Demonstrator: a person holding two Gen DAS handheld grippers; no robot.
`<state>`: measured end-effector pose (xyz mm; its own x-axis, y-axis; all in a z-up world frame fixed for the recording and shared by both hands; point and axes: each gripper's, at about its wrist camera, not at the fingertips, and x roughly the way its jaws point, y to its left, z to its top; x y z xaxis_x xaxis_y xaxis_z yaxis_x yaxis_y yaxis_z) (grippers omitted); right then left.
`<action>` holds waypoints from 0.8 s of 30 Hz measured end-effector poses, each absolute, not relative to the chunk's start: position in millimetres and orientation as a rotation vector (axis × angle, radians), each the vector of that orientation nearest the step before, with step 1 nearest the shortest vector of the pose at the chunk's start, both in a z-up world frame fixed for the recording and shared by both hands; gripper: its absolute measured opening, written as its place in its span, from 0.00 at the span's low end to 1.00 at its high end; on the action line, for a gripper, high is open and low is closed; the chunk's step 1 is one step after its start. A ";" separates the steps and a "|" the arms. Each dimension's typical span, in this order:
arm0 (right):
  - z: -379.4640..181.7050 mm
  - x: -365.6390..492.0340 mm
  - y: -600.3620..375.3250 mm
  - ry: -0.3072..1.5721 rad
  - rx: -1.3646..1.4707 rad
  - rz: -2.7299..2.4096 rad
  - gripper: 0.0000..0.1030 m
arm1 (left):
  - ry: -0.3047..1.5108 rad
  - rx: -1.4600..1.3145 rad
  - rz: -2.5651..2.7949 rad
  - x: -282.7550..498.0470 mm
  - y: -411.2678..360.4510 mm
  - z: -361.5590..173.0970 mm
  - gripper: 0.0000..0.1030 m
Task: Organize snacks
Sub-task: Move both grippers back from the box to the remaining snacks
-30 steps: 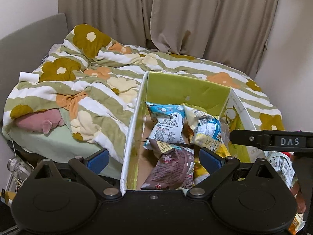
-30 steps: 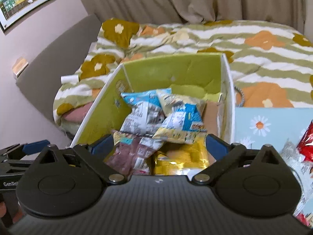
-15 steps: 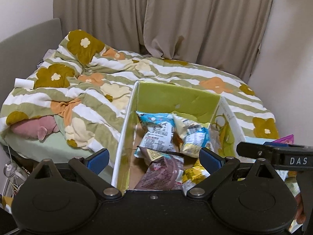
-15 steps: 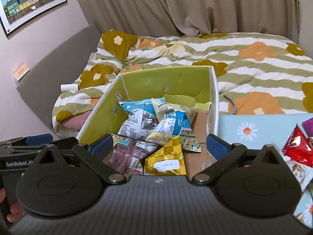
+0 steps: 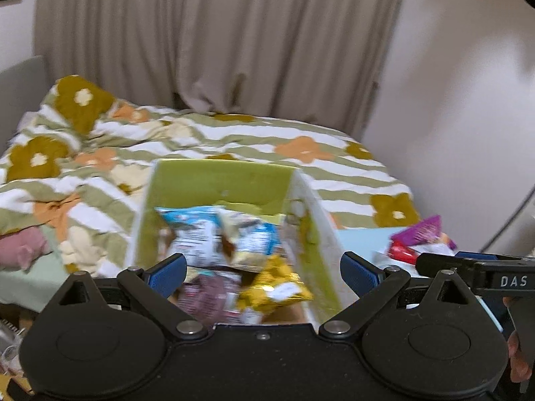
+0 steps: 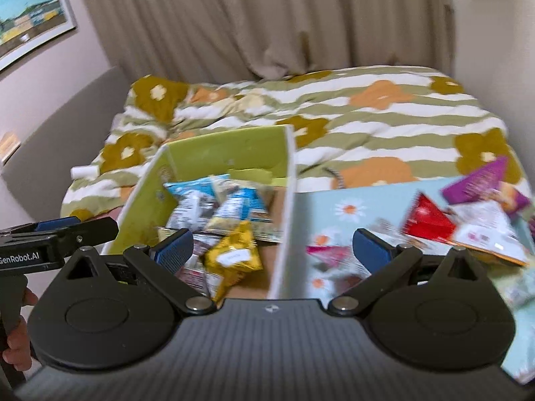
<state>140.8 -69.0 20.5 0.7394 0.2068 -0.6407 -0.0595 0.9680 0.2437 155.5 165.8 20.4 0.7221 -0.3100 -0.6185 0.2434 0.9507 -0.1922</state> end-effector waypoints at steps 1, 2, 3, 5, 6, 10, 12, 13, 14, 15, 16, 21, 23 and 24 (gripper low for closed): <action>21.7 133.9 -77.1 0.720 0.221 0.123 1.00 | 0.701 -0.098 -0.325 155.0 159.0 18.8 0.97; 22.7 127.6 -84.1 0.713 0.226 0.102 1.00 | 0.703 -0.095 -0.340 153.7 152.3 17.6 0.97; 23.3 121.4 -91.6 0.705 0.230 0.080 1.00 | 0.706 -0.090 -0.358 152.8 144.3 16.4 0.97; 24.0 109.0 -108.8 0.685 0.232 0.038 1.00 | 0.710 -0.078 -0.388 149.4 129.8 15.4 0.97; 24.0 104.6 -117.0 0.678 0.229 0.024 1.00 | 0.713 -0.069 -0.404 148.1 121.6 15.2 0.97; 22.6 89.5 -153.3 0.667 0.210 -0.040 1.00 | 0.710 -0.023 -0.461 146.1 80.8 14.5 0.97; 20.3 85.4 -170.2 0.664 0.208 -0.060 1.00 | 0.704 -0.009 -0.476 146.8 60.5 12.5 0.97; 18.9 85.1 -181.2 0.662 0.207 -0.066 1.00 | 0.706 -0.004 -0.478 147.4 49.6 10.9 0.97; 16.8 84.8 -190.3 0.661 0.205 -0.066 1.00 | 0.713 0.000 -0.475 149.2 38.4 8.8 0.97; 15.2 86.3 -198.9 0.664 0.202 -0.066 1.00 | 0.721 0.003 -0.471 150.5 26.0 6.7 0.97; 13.1 89.1 -209.5 0.673 0.201 -0.066 1.00 | 0.727 0.005 -0.469 152.5 15.9 4.9 0.97; 1.2 109.5 -258.8 0.720 0.233 -0.037 1.00 | 0.753 0.073 -0.452 161.4 -35.8 -11.9 0.97; -4.8 120.8 -275.6 0.739 0.244 -0.033 1.00 | 0.759 0.134 -0.440 166.4 -56.8 -21.0 0.97; -7.7 126.3 -282.5 0.751 0.253 -0.034 1.00 | 0.757 0.165 -0.436 169.0 -65.6 -25.4 0.97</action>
